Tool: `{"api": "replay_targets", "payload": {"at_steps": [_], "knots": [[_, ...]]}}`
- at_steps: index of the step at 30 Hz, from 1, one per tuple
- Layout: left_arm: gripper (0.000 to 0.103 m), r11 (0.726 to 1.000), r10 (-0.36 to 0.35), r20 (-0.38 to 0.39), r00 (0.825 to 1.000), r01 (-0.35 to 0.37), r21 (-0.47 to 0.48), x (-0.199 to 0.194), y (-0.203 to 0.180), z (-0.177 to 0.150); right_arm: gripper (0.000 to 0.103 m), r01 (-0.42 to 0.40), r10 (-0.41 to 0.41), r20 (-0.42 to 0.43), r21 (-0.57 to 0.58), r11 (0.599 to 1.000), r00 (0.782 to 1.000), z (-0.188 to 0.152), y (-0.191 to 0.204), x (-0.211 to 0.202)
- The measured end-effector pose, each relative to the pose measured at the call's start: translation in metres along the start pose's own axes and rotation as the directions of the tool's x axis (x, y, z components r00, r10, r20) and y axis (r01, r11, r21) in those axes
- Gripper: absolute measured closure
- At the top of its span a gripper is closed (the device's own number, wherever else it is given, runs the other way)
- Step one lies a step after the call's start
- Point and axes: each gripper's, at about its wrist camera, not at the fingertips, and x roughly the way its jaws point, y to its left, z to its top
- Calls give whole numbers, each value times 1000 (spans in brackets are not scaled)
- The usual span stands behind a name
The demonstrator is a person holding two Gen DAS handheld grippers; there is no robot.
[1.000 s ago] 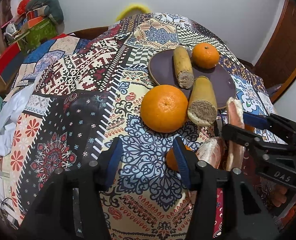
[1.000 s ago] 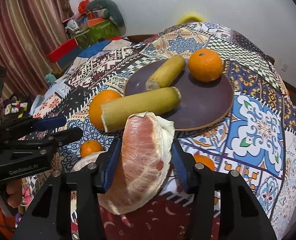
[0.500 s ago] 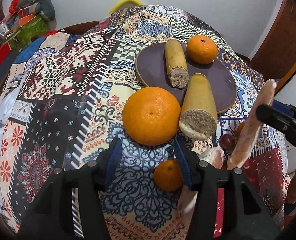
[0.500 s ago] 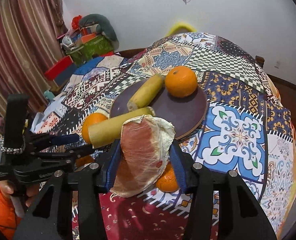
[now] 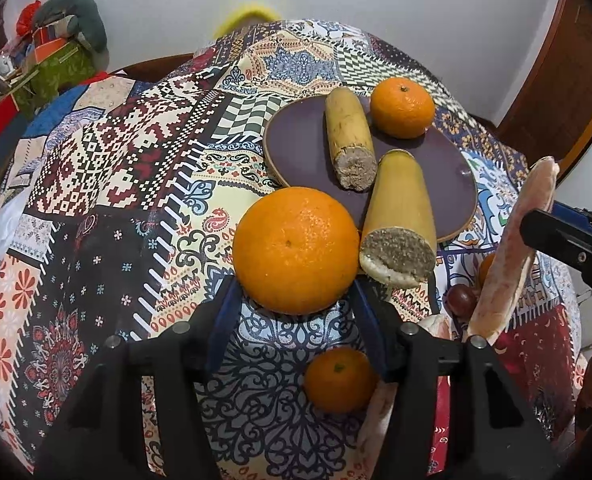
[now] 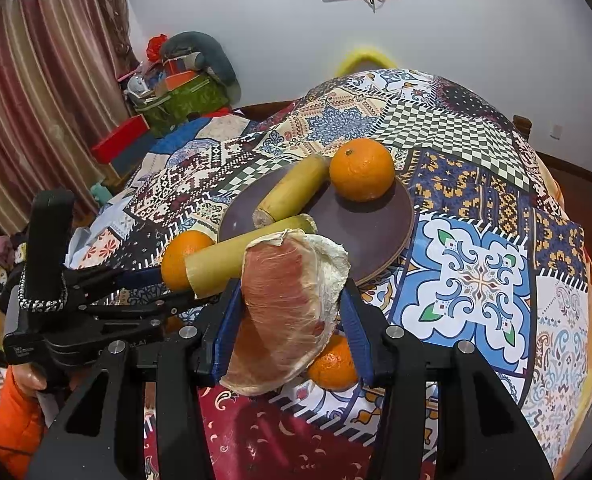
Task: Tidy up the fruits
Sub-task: 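Lift the pomelo segment with the right tool while the left tool grasps another large orange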
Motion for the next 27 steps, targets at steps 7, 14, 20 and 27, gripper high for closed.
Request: {"api": "replay_targets", "payload": {"at_steps": [7, 14, 20, 27], "knots": [[49, 1000, 8, 26, 1000, -8, -21, -10, 5, -3, 58, 11, -12, 13, 7, 1000, 1000, 2, -4, -5], [50, 999, 40, 36, 999, -40, -14, -24, 9, -11, 58, 25, -26, 39, 20, 999, 999, 7, -10, -15], [49, 998, 53, 23, 998, -53, -16, -35, 16, -17, 58, 32, -33, 59, 26, 999, 998, 10, -14, -22], [47, 997, 79, -1, 997, -79, 24, -28, 7, -11, 58, 37, -40, 75, 37, 999, 996, 12, -20, -28]]}}
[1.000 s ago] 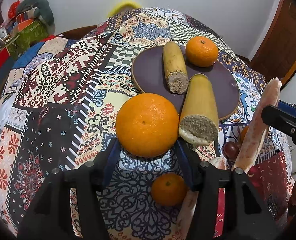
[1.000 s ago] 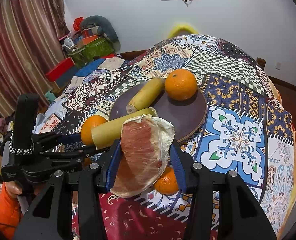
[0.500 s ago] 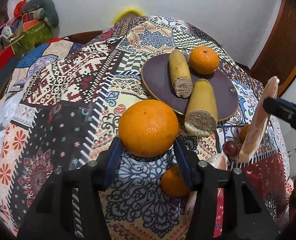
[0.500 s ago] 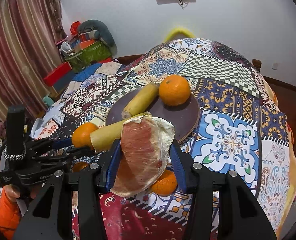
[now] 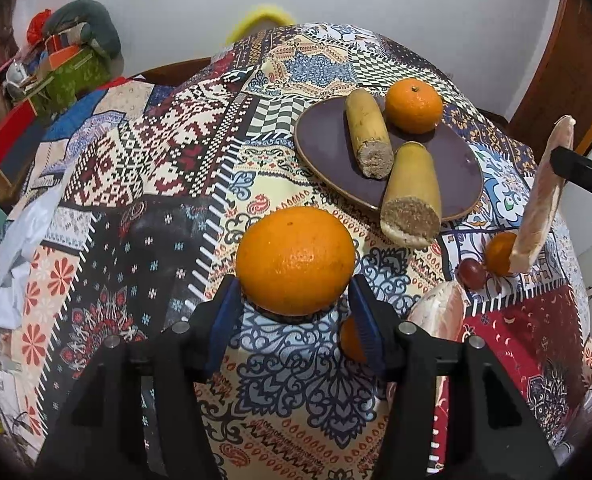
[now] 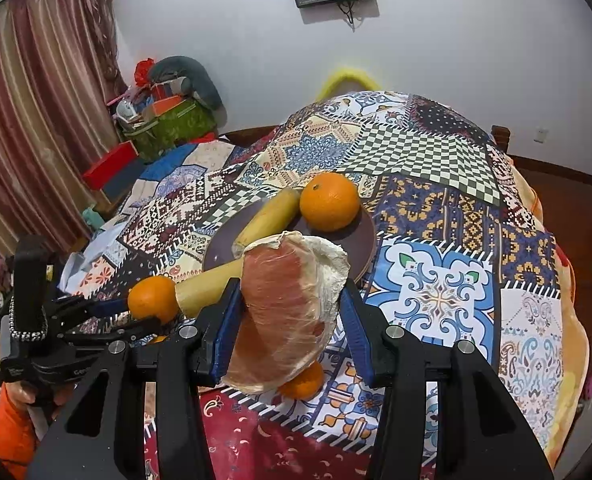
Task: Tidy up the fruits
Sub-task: 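Lift the pomelo segment with the right tool while the left tool grasps another large orange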
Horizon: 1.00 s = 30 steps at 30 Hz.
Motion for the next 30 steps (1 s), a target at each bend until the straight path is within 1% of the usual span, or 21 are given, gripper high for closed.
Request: {"api": "replay_targets", "payload": {"at_steps": [4, 7, 13, 19, 23, 26, 30], "knots": [[40, 1000, -8, -7, 1000, 7, -9, 4, 0, 7, 58, 6, -6, 6, 1, 1000, 1000, 2, -3, -1], [38, 1000, -4, -13, 1000, 4, -11, 10, 1, 12, 58, 11, -11, 7, 6, 1000, 1000, 3, -7, -1], [37, 1000, -13, -11, 1000, 13, -9, 14, 1, 12, 58, 21, -21, 10, 12, 1000, 1000, 5, -11, 0], [37, 998, -31, -3, 1000, 31, -49, 16, 6, 11, 58, 29, -29, 19, 9, 1000, 999, 9, -13, -2], [38, 998, -22, -3, 1000, 21, -55, 12, 5, 11, 58, 32, -32, 30, 1, 999, 999, 13, -13, -5], [38, 999, -4, 12, 1000, 5, -47, 7, 3, 12, 58, 35, -35, 39, -4, 999, 999, 15, -14, -7], [38, 998, -3, 32, 999, 5, -63, -1, 6, 17, 58, 42, -42, 49, -4, 999, 998, 18, -16, -8]]}}
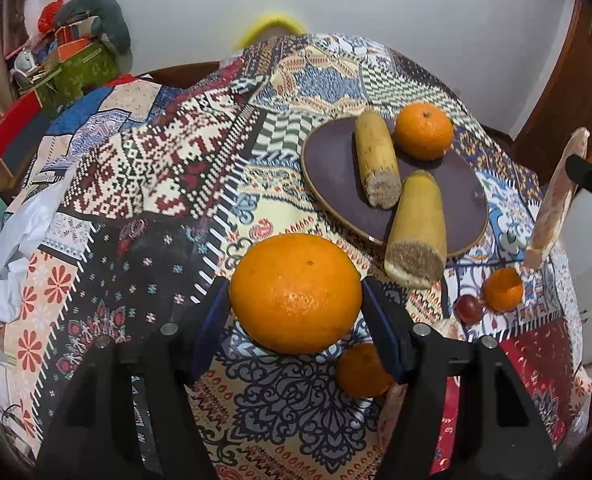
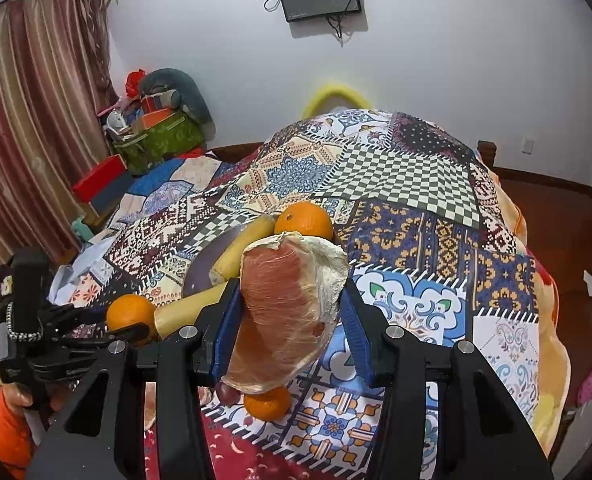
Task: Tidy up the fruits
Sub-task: 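Lift the pomelo segment with the right tool while the left tool grasps another large orange, then set the pomelo segment on the plate with the right tool while the left tool places the orange there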
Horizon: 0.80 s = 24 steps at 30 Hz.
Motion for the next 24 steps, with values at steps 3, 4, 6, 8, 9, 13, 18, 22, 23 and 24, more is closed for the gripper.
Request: {"api": "replay_targets", "payload": {"at_steps": [3, 4, 6, 8, 9, 13, 18, 22, 23, 24], "knots": [[38, 1000, -2, 31, 1000, 2, -6, -10, 1, 7, 58, 5, -5, 7, -2, 1000, 1000, 3, -2, 0], [38, 1000, -2, 42, 999, 2, -5, -13, 1, 10, 58, 8, -8, 10, -3, 1000, 1000, 4, -3, 0], [38, 1000, -4, 69, 998, 4, -1, -21, 0, 17, 58, 15, -15, 14, -7, 1000, 1000, 6, -5, 1], [38, 1000, -6, 88, 996, 5, 3, -26, -2, 22, 58, 22, -22, 18, -10, 1000, 1000, 9, -7, 2], [38, 1000, -9, 104, 995, 8, 7, -30, -4, 26, 58, 25, -25, 19, -11, 1000, 1000, 10, -8, 3], [38, 1000, -20, 142, 990, 18, 16, -37, -8, 39, 58, 37, -37, 28, -28, 999, 999, 17, -10, 5], [38, 999, -22, 171, 985, 18, 26, -36, -15, 58, 58, 48, -46, 39, -44, 998, 998, 24, -13, 11], [38, 999, -24, 179, 983, 19, 27, -30, -17, 69, 58, 57, -55, 38, -51, 997, 998, 28, -15, 19], [38, 999, -25, 179, 984, 21, 26, -27, -17, 71, 58, 57, -55, 35, -53, 997, 998, 28, -16, 21], [38, 999, -27, 177, 984, 23, 25, -24, -17, 73, 58, 57, -56, 32, -54, 997, 998, 28, -17, 24]]}}
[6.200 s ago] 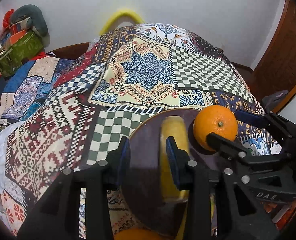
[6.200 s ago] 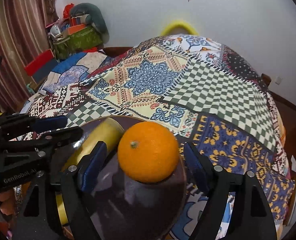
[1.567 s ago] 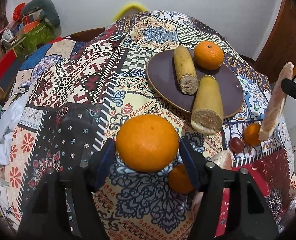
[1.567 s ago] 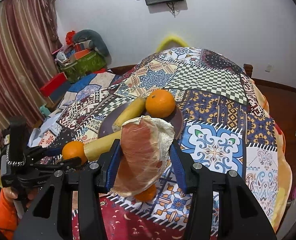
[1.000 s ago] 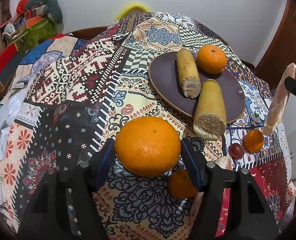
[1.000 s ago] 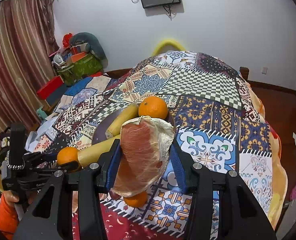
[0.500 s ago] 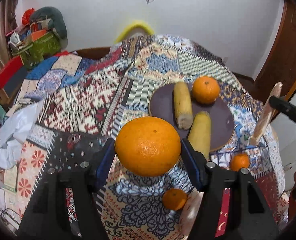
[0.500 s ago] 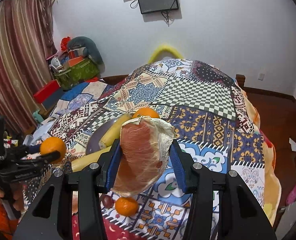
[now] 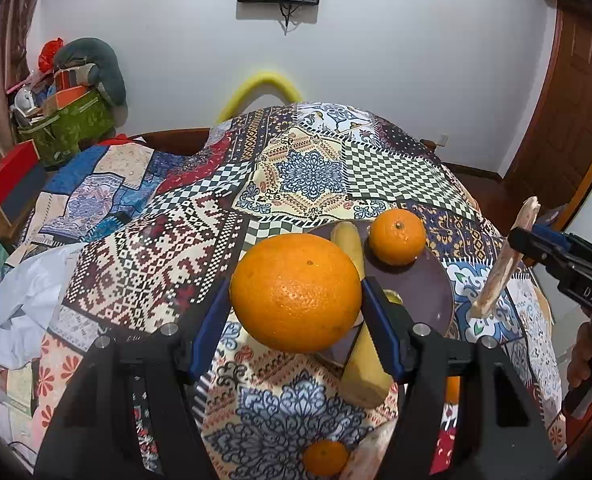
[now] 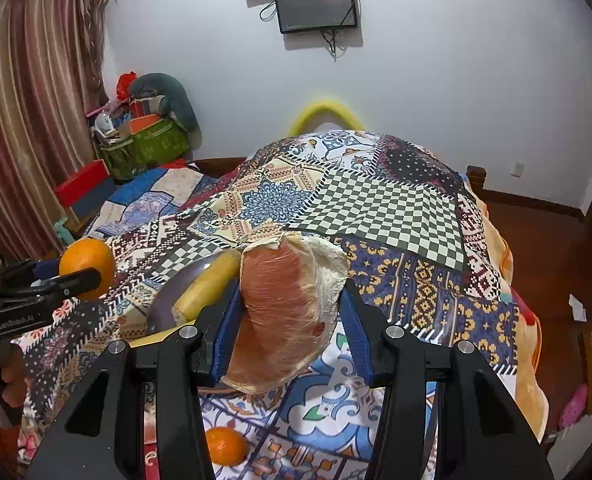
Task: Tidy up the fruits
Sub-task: 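Set the pomelo segment on the plate with the right tool while the left tool places the orange there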
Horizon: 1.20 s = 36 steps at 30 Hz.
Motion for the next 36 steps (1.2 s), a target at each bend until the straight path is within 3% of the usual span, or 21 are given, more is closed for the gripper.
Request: {"api": "replay_targets", "payload": {"at_steps": [24, 36], "knots": [[38, 999, -18, -107, 994, 14, -38, 94, 6, 13, 58, -27, 12, -88, -160, 987, 996, 7, 28, 68], [38, 999, -33, -148, 988, 29, -26, 113, -1, 17, 56, -33, 15, -100, -186, 982, 995, 12, 33, 81]]}}
